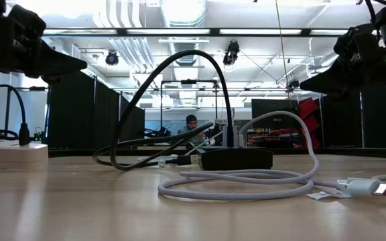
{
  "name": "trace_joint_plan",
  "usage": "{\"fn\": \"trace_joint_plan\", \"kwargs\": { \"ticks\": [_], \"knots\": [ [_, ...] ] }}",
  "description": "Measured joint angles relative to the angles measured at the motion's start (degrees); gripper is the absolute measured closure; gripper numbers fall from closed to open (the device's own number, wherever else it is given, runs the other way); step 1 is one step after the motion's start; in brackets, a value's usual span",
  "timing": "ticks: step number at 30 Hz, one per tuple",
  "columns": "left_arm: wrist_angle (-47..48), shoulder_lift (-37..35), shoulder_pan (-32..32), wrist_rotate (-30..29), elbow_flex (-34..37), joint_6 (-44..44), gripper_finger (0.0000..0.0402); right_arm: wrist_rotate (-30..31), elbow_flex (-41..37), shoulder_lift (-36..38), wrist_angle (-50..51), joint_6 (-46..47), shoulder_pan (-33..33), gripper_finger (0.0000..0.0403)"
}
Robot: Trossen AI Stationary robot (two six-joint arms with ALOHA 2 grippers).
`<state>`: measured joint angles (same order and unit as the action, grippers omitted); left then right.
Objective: Insert USB
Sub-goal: Return to Home Position
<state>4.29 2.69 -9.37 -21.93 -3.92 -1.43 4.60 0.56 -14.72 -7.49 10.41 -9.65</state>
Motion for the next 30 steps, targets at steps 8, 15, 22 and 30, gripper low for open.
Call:
{"fn": "trace_joint_plan", "kwargs": {
  "ticks": [8, 15, 22, 30],
  "knots": [
    [-0.1, 1.1, 0.0, 0.0, 0.0, 0.0, 0.0397, -24.1, 0.3, 6.5, -10.2, 31.7, -1.8, 0.0400],
    [-0.1, 1.9, 0.0, 0.2, 0.0, 0.1, 0.0397, -13.6, 0.3, 8.0, 5.9, 27.2, -1.7, 0.0400],
    [-0.2, 2.8, 0.0, 0.0, 0.2, 0.0, 0.0397, 4.5, 0.3, 1.6, 5.8, 3.1, -1.8, 0.0400],
    [-0.3, 3.8, 0.0, 0.0, 0.2, 0.0, 0.0397, 4.4, 0.2, -1.0, 5.6, -9.0, -1.8, 0.0400]
  ]
}}
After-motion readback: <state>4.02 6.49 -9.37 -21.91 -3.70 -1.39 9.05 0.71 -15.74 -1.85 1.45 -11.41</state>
